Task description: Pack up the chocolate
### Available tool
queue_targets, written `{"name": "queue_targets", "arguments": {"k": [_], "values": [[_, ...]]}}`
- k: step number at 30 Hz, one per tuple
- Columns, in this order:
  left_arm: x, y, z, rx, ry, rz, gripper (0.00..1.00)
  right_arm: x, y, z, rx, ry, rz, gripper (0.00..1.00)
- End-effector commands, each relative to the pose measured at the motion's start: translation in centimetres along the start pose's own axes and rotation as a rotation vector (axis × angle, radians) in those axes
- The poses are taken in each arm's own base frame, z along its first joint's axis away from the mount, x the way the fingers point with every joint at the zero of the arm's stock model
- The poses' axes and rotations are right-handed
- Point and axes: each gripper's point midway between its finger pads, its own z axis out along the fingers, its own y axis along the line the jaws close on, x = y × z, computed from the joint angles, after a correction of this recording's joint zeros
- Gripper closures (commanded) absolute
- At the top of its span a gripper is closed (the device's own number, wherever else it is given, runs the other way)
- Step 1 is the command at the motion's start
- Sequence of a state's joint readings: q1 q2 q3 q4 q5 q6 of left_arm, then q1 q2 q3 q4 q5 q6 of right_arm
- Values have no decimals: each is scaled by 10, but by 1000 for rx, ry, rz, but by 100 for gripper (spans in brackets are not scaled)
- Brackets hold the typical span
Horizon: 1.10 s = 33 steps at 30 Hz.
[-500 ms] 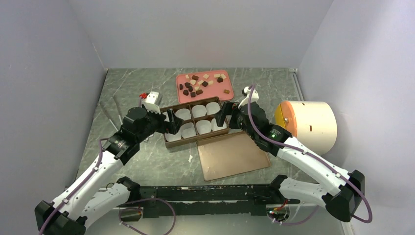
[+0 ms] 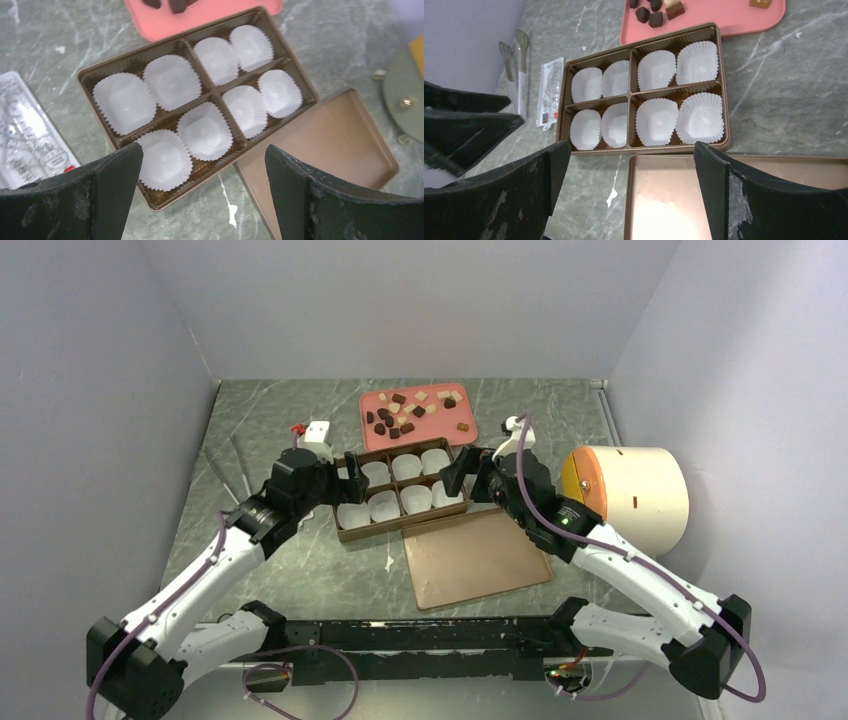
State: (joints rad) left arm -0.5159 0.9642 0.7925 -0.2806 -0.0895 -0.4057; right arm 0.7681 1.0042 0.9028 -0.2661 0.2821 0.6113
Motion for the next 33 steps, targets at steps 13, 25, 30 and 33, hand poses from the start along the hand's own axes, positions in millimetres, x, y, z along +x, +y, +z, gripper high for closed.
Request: {"name": "queue_targets", "arguments": {"k": [13, 25, 30, 33], "values": [[-18, 171, -9, -635, 19, -156, 2, 2, 9, -11, -95, -6, -27, 0], [-1, 282, -16, -917, 146, -296, 3, 18, 33, -33, -288, 60, -62, 0], [9, 305, -14, -926, 182, -342, 3, 17, 35, -43, -322, 52, -85, 0], [9, 312, -11, -906, 178, -337, 3, 14, 40, -46, -334, 70, -105, 0]]}}
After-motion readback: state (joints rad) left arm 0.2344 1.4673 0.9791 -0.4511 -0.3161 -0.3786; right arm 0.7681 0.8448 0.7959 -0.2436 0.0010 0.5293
